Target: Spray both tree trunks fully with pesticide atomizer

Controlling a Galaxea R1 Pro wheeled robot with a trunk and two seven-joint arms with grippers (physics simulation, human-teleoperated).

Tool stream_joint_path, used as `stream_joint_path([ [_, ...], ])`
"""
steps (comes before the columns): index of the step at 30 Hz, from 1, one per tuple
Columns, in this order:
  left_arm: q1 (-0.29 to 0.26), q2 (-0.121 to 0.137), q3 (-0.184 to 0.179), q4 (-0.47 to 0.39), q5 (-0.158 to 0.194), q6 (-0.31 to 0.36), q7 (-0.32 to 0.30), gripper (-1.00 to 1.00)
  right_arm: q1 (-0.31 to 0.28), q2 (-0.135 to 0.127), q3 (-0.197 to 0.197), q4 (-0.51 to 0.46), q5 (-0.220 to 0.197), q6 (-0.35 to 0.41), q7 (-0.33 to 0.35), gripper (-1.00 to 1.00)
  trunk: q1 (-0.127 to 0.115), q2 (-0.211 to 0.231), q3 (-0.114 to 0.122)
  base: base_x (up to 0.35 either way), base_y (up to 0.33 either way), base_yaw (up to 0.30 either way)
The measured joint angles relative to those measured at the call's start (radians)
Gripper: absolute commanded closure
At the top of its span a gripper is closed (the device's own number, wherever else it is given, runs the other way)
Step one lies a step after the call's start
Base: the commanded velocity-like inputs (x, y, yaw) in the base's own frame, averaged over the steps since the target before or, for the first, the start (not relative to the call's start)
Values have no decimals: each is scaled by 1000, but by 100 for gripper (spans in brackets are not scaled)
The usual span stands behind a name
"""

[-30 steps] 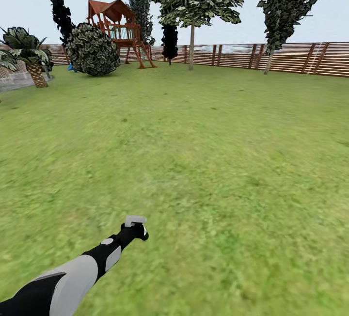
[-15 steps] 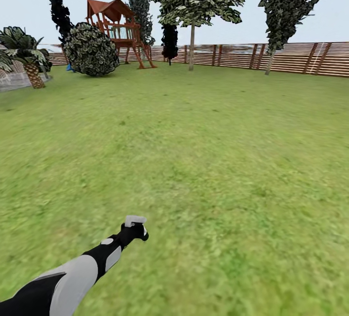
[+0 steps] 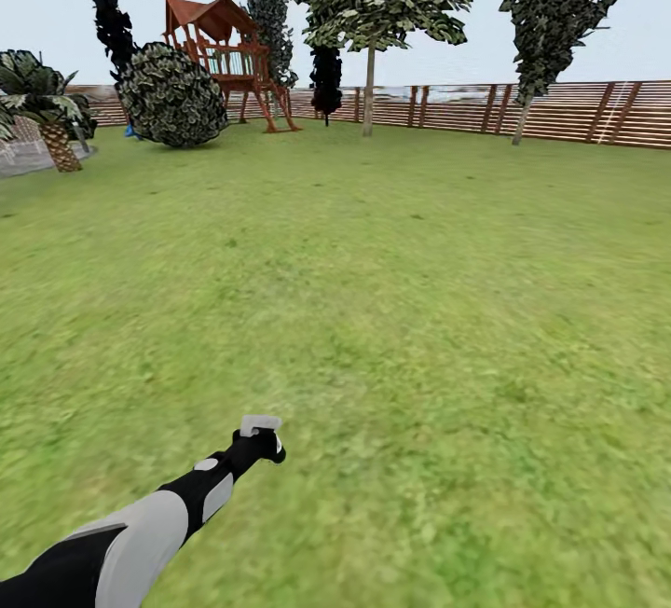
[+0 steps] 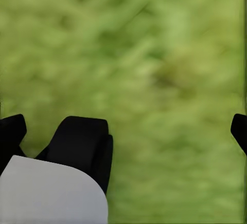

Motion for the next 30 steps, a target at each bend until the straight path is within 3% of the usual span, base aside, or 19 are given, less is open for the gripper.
stream_joint_path([
  [30, 0, 0, 0, 0, 0, 0, 0, 100, 0, 0, 0, 0, 0, 0, 0, -100, 0, 0, 0, 350, 0, 0],
])
